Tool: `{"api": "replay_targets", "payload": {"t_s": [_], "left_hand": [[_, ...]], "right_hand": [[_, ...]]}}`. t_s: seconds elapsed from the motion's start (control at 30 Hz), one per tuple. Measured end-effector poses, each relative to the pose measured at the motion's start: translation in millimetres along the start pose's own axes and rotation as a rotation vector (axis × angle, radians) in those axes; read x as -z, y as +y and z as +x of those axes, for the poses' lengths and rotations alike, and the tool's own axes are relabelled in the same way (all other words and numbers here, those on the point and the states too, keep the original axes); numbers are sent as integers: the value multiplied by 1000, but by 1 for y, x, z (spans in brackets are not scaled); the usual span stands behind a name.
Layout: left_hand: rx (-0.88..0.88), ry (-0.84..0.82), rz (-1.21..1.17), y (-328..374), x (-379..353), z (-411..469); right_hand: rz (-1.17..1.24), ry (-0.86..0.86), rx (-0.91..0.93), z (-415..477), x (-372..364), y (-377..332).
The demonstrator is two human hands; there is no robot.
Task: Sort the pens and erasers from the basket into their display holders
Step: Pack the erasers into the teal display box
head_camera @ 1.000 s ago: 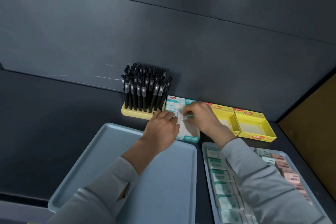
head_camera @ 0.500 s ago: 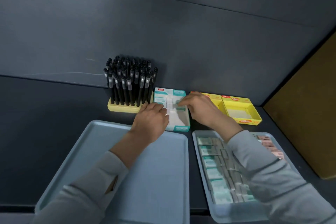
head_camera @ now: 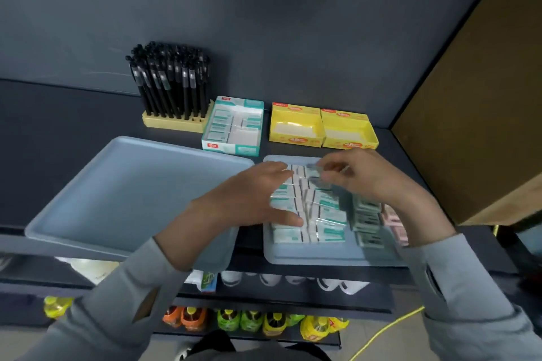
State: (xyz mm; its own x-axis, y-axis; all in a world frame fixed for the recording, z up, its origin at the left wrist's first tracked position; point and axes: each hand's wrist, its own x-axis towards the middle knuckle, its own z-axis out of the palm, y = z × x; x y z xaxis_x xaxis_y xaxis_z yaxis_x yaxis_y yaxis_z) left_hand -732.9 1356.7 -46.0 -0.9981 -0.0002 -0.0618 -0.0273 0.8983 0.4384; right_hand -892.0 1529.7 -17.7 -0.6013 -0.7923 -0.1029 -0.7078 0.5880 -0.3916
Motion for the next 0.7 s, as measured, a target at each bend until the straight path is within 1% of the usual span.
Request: {"api": "replay_targets", "payload": {"t_s": [0.03,0.1,0.17,0.23,0.47,0.6,0.63,0.7], "left_hand": [[10,-29,18,4,-6,-1],[32,-51,64,7,-19,0],[80,-23,94,8,-28,4],[133,24,90,8,-34,7],[243,165,172,16,-37,10],[237,255,181,22,-37,10],[230,276,186,23,-37,9],[223,303,206,24,-37,9]], "right_hand": [[24,-31,5,-8,0,1],[-3,-103,51,-18,-3,0],[-58,-188,97,-22,-10,-1],[-89,-221,121,-21,-14,-1],[-181,-151,159,-7,-15,1],[-171,-27,175,7,-13,-2],[-189,-16,180,11,-13,-2],[-236,-64,186,17,-13,-1]]}}
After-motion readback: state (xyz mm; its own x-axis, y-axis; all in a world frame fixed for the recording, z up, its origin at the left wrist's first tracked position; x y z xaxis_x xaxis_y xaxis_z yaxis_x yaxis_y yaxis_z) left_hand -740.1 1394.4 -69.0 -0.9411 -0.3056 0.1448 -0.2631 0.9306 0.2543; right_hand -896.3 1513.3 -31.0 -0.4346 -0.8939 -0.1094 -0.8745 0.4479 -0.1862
